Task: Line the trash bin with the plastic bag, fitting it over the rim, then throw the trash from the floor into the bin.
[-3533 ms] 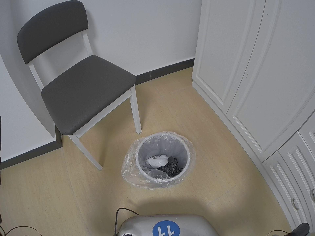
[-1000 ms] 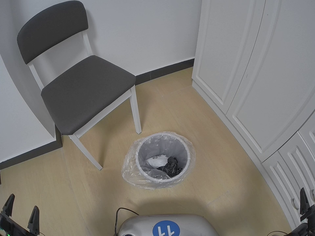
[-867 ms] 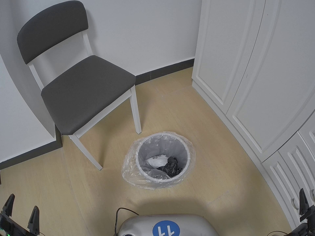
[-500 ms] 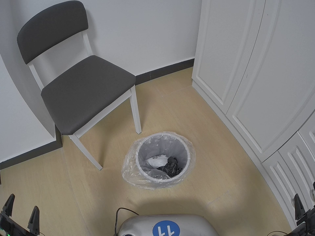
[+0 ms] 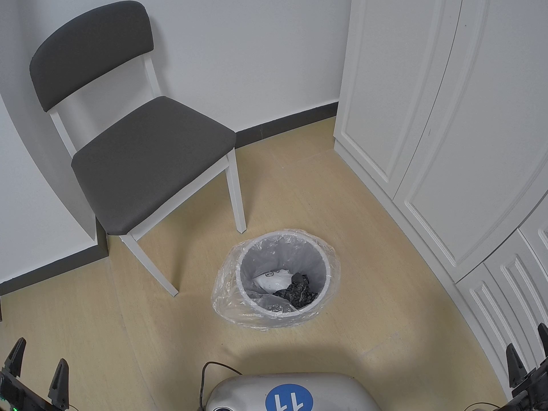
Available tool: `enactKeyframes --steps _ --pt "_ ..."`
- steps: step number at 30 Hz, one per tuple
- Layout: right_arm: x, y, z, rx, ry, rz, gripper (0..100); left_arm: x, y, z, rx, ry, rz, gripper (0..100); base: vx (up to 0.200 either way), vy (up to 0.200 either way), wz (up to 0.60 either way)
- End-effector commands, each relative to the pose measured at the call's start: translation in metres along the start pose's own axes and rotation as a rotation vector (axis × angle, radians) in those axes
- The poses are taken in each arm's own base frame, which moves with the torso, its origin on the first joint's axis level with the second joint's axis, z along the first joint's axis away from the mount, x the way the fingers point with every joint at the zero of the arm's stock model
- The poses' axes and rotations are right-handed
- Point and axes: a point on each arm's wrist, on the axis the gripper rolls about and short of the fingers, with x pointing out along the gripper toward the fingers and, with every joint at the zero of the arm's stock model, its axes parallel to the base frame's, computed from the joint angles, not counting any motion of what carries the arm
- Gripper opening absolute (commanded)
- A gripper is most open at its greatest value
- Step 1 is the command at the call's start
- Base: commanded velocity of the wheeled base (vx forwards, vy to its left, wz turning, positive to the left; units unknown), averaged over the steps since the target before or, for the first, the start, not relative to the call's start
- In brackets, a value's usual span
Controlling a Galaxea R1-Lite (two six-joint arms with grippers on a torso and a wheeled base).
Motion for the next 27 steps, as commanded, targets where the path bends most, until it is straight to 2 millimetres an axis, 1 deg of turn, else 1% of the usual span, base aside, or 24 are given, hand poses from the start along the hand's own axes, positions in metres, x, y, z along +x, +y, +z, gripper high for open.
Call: enactKeyframes --steps 1,27 --pt "0.0000 -0.0001 -0.0048 -0.001 0.001 0.000 100 0.0002 0.0001 -0.0052 -0.002 0.003 0.000 100 0.000 0.000 0.00" --pt "0.0000 -0.0001 -0.0048 -0.001 0.001 0.000 100 0.0002 0.0001 -0.0052 -0.002 0.003 0.001 100 0.000 0.000 0.00"
